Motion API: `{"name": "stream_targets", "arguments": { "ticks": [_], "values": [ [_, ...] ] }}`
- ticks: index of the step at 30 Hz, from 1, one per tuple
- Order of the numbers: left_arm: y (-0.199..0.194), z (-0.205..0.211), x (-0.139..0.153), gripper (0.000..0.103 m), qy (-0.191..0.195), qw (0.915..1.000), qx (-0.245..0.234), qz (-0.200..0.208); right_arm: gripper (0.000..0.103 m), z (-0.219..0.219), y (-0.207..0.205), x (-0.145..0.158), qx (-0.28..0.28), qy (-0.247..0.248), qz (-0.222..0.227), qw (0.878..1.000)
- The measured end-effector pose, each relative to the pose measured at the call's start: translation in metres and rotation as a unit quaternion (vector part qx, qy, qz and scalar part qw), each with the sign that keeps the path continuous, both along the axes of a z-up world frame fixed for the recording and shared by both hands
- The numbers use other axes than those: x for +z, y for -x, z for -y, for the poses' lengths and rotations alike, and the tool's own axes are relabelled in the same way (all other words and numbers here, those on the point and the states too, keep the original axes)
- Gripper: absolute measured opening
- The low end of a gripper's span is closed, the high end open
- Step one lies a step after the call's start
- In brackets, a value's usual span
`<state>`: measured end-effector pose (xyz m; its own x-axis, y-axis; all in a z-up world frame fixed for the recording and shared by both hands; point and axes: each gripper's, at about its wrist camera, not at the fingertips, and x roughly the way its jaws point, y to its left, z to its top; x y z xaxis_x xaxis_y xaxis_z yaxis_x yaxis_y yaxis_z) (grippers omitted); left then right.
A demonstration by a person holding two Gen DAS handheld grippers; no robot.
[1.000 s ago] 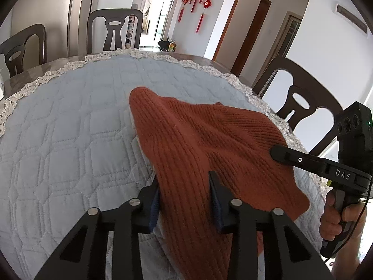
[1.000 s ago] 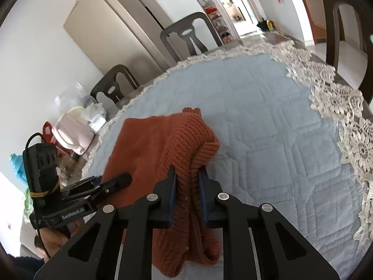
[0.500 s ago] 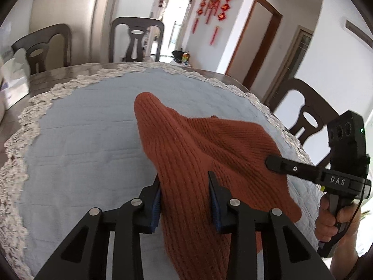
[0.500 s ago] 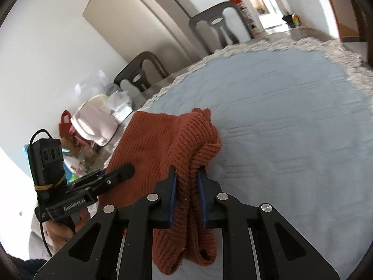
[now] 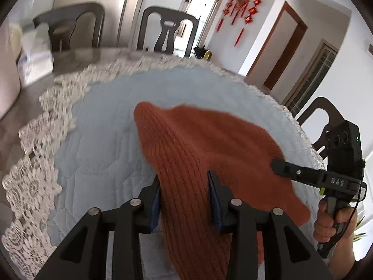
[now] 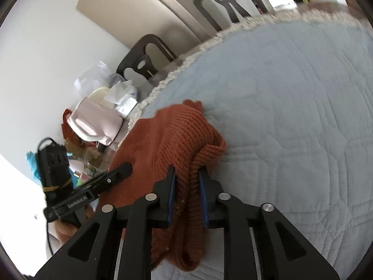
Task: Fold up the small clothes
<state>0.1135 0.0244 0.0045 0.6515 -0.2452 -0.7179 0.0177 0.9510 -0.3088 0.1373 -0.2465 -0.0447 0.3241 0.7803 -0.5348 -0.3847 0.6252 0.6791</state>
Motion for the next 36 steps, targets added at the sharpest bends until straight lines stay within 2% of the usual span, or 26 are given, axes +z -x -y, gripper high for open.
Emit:
{"name": "stream_targets", "arguments": {
  "ticks": [2, 5, 9, 12, 14, 15, 17, 20, 24, 27, 30, 33, 36],
  "values": [
    [0.006, -0.001, 0.001, 0.042, 0.003, 1.0, 0.003, 0.006, 0.022, 0.006, 0.007, 0.008, -0.008, 0.014, 0.017, 1.0],
    [0.015, 0.002, 0.012, 0.042, -0.014, 0.9995, 0.013, 0.024, 0.022, 0.007, 0.014, 0.029, -0.016, 0.029, 0.057, 0.998],
    [0.017, 0.007, 0.032, 0.042, -0.032, 0.9974, 0.016, 0.062, 0.022, -0.013, 0.012, 0.045, 0.001, 0.057, 0.092, 0.994],
    [0.005, 0.013, 0.031, 0.042, -0.03, 0.9978, 0.003, 0.06, 0.022, -0.032, -0.003, 0.032, 0.015, 0.1, 0.086, 0.991],
    [-0.006, 0.018, 0.018, 0.042, -0.031, 0.9988, -0.007, 0.037, 0.022, -0.038, -0.013, 0.018, 0.017, 0.125, 0.072, 0.989],
    [-0.011, 0.019, 0.009, 0.042, -0.032, 0.9992, -0.006, 0.023, 0.021, -0.036, -0.015, 0.014, 0.019, 0.115, 0.069, 0.991],
    [-0.01, 0.021, 0.005, 0.042, -0.043, 0.9987, -0.006, 0.029, 0.021, -0.031, -0.013, 0.016, 0.015, 0.113, 0.069, 0.991],
    [0.0, 0.023, 0.015, 0.042, -0.051, 0.9981, -0.006, 0.034, 0.021, -0.028, 0.005, 0.029, 0.013, 0.134, 0.1, 0.986],
    [0.034, 0.023, 0.026, 0.041, -0.049, 0.9974, -0.009, 0.053, 0.021, -0.02, 0.043, 0.042, 0.036, 0.121, 0.127, 0.984],
    [0.06, 0.025, 0.025, 0.04, -0.056, 0.997, -0.002, 0.054, 0.021, -0.021, 0.066, 0.037, 0.059, 0.135, 0.132, 0.98],
    [0.076, 0.03, 0.018, 0.04, -0.076, 0.9958, 0.005, 0.05, 0.02, -0.028, 0.072, 0.024, 0.067, 0.179, 0.138, 0.972],
    [0.074, 0.031, 0.009, 0.04, -0.084, 0.9954, 0.011, 0.044, 0.02, -0.025, 0.068, 0.016, 0.063, 0.173, 0.129, 0.974],
    [0.068, 0.032, 0.007, 0.04, -0.088, 0.9949, 0.015, 0.047, 0.02, -0.026, 0.066, 0.015, 0.059, 0.181, 0.14, 0.972]
  ]
}}
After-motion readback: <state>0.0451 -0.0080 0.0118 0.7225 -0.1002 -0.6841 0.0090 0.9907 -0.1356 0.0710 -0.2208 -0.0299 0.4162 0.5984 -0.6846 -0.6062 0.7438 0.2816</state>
